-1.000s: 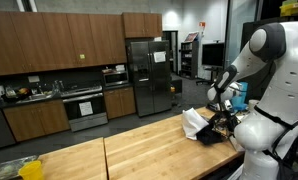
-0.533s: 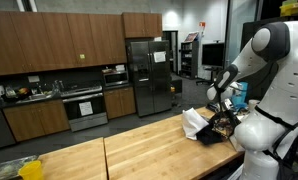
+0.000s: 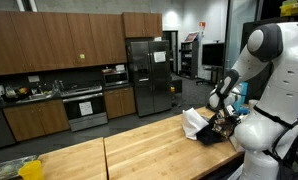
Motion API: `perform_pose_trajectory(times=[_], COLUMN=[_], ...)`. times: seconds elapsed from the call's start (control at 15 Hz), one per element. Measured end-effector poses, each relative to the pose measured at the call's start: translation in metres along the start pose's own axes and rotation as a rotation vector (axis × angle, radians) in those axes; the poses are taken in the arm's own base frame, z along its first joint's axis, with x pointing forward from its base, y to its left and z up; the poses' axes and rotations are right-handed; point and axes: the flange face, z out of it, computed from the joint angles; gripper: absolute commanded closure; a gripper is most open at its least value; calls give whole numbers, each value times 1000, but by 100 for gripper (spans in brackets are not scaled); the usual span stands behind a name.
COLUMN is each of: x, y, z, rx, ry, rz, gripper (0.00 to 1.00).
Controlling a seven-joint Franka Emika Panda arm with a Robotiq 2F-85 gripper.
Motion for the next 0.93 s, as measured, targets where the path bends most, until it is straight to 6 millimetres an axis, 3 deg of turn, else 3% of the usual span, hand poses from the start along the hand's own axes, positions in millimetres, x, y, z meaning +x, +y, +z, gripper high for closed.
perform_pose_trajectory(times=[0.07, 0.93], x=[1, 1], y=[13, 18], z=[22, 24], rx=[11, -15], ry=[-44, -57], rz=[-48, -47], gripper=[27, 26])
